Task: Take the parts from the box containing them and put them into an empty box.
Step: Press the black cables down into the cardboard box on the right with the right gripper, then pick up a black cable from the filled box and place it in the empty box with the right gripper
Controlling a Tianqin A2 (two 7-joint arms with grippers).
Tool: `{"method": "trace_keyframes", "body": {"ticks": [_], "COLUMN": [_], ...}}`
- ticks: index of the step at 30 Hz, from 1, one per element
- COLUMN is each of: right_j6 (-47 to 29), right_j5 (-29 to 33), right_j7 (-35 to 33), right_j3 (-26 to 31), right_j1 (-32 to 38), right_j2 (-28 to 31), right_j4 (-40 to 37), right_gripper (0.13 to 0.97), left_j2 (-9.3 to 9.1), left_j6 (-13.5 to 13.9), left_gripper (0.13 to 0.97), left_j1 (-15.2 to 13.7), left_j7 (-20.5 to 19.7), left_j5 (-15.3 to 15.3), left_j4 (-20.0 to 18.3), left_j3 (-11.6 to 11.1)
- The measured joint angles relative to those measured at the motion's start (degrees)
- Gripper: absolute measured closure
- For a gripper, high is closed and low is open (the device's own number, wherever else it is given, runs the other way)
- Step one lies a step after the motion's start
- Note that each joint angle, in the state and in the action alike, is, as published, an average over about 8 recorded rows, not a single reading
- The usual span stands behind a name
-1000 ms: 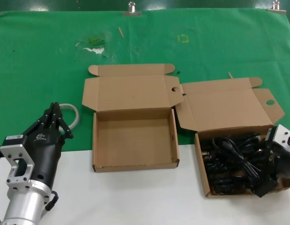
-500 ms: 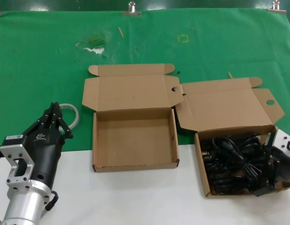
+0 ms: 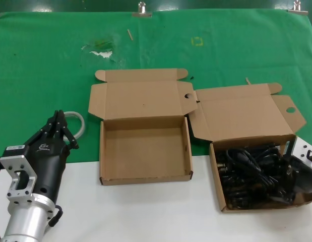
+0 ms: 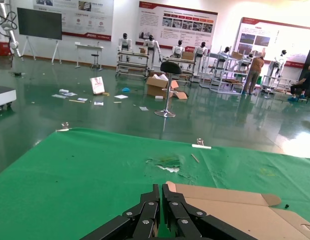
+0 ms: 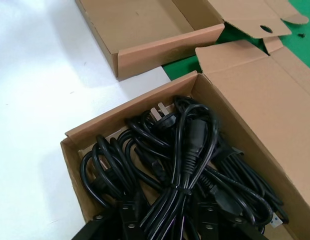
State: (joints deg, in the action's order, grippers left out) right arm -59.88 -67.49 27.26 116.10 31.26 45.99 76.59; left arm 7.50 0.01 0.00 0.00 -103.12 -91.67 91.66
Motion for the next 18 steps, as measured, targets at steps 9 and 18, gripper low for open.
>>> {"method": "trace_keyframes", "body": {"ticks": [9, 18], "right_j6": [0.08, -0.23], "right_j5": [0.02, -0.63], "right_j7": [-0.85, -1.61], "right_j3": [-0.25, -0.75], "right_j1": [0.22, 0.82], "right_j2": [-0.37, -0.26], "right_j4": [-0.25, -0.23], "right_gripper": [0.766, 0.861], "left_j2": [0.00, 0.00], "left_j6": [0.00, 0.00], "left_gripper": [0.941, 0.941], "left_j1": [0.00, 0.00], "left_j7": [0.00, 0.00], "left_j5": [0.00, 0.00], "left_j4": [0.00, 0.00], "left_j3": [0.00, 0.00]}}
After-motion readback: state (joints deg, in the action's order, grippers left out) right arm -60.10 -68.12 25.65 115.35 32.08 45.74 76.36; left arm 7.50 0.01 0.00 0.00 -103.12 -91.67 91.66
